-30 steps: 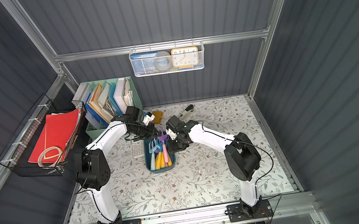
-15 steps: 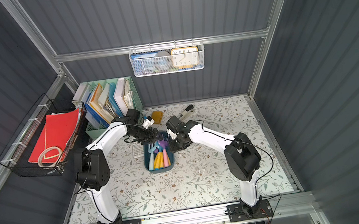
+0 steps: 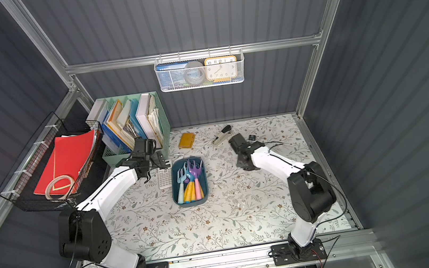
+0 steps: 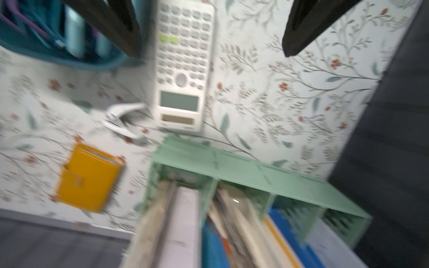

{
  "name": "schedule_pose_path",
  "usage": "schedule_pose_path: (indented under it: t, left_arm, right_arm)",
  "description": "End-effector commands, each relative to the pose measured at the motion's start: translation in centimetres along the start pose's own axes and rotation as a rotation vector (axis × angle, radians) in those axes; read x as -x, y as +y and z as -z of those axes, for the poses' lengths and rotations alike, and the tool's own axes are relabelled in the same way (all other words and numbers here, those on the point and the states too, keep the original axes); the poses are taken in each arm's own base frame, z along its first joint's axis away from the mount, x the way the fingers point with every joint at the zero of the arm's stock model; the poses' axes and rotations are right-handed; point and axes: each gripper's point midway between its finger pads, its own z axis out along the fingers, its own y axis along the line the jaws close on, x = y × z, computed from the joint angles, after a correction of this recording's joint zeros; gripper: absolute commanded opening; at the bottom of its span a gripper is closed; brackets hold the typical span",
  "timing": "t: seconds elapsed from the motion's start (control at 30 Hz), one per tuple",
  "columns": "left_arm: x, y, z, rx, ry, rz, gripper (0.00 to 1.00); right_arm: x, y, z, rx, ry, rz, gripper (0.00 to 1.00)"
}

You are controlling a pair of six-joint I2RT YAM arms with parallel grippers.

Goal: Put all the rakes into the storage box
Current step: Place the rake in the storage box, then reset both arms

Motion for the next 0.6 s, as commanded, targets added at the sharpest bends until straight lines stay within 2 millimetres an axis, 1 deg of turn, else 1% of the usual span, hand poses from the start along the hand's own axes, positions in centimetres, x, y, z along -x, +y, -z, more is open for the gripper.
schedule_pose_path:
  t: [0.0,0.03,0.07,0.1,0.13,0.17,0.23,0.3,0.33,0.4,0.43,0.5,0.53,0.57]
  left_arm:
    - [0.1,5.2,-2.2,0.359,-0.124,-0.051,1.0]
    - [-0.7,6.1,-2.9,0.416,-0.108,-0.077,1.0]
    - [-1.6,6.9,-3.6,0.452,-0.089,-0.094,1.0]
    - [-2.4,7.4,-4.2,0.47,-0.078,-0.095,1.0]
    - [-3.4,8.1,-4.8,0.485,-0.064,-0.08,1.0]
    - [-4.2,8.4,-5.5,0.462,-0.05,-0.047,1.0]
    - [-5.5,8.7,-6.6,0.392,-0.045,0.018,1.0]
    - [-6.3,8.4,-7.4,0.302,-0.078,0.076,1.0]
    - [-6.4,8.3,-7.6,0.268,-0.112,0.103,1.0]
    - [-6.3,7.8,-7.7,0.19,-0.17,0.134,1.0]
    - [-6.2,7.7,-7.7,0.175,-0.178,0.124,1.0]
    - [-5.6,7.8,-7.5,0.165,-0.222,0.113,1.0]
    - [-5.4,7.9,-7.4,0.156,-0.256,0.115,1.0]
    - [-5.3,7.8,-7.5,0.127,-0.279,0.125,1.0]
  right_arm:
    - [2.8,-7.7,-0.7,-0.216,-0.126,-0.137,0.38]
    - [3.3,-9.1,-1.0,-0.24,-0.144,-0.14,0.39]
    - [3.8,-10.0,-1.3,-0.25,-0.162,-0.125,0.39]
    - [4.2,-10.5,-1.5,-0.251,-0.182,-0.112,0.39]
    - [4.6,-10.6,-1.9,-0.245,-0.215,-0.064,0.4]
    - [5.0,-10.2,-2.4,-0.228,-0.262,-0.001,0.4]
    - [5.5,-9.9,-3.1,-0.223,-0.328,0.052,0.41]
    - [5.6,-9.4,-3.9,-0.201,-0.359,0.099,0.41]
    - [5.9,-9.4,-4.1,-0.196,-0.4,0.094,0.42]
    - [6.1,-8.8,-4.6,-0.156,-0.464,0.142,0.43]
    - [6.2,-9.0,-4.7,-0.162,-0.499,0.138,0.43]
    - [6.0,-9.0,-5.4,-0.099,-0.546,0.117,0.44]
    - [6.0,-9.2,-5.3,-0.074,-0.578,0.105,0.44]
    - [5.4,-9.4,-4.9,-0.049,-0.583,0.092,0.44]
